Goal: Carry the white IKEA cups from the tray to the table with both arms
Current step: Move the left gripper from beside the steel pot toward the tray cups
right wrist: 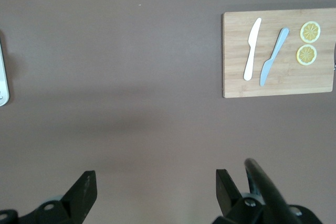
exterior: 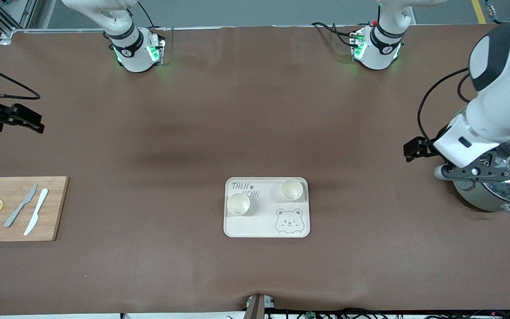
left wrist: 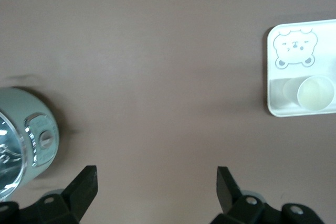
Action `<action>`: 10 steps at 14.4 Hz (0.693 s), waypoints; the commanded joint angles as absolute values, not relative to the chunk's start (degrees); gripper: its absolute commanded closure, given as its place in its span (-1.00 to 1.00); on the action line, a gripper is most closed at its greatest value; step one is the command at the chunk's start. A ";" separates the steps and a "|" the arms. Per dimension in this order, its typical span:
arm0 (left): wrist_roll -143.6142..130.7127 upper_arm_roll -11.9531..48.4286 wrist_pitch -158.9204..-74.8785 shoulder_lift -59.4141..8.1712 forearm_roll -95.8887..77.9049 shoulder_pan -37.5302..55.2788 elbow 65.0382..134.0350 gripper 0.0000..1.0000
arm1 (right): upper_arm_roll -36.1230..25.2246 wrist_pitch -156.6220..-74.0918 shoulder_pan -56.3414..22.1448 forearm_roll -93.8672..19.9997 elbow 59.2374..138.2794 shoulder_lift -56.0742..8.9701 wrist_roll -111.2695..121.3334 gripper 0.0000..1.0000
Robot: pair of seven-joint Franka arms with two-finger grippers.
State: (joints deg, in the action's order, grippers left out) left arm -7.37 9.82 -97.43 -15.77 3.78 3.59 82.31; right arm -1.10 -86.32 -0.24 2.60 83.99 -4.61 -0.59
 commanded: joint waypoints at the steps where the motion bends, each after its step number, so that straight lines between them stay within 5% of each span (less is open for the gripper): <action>1: -8.70 10.37 -100.44 -20.38 0.72 4.13 79.72 -1.00 | -0.62 -87.89 0.35 3.16 88.15 -1.49 0.62 -1.00; 10: -21.79 9.93 -109.33 -30.93 0.79 16.25 79.80 -1.00 | -0.70 -88.15 0.35 3.16 88.94 -1.67 0.44 -1.00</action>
State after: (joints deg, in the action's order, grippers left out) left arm -20.00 10.34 -108.54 -28.51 0.57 14.05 81.50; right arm -1.13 -87.20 0.04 2.60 86.82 -3.38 0.10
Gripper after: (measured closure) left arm 0.000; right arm 0.000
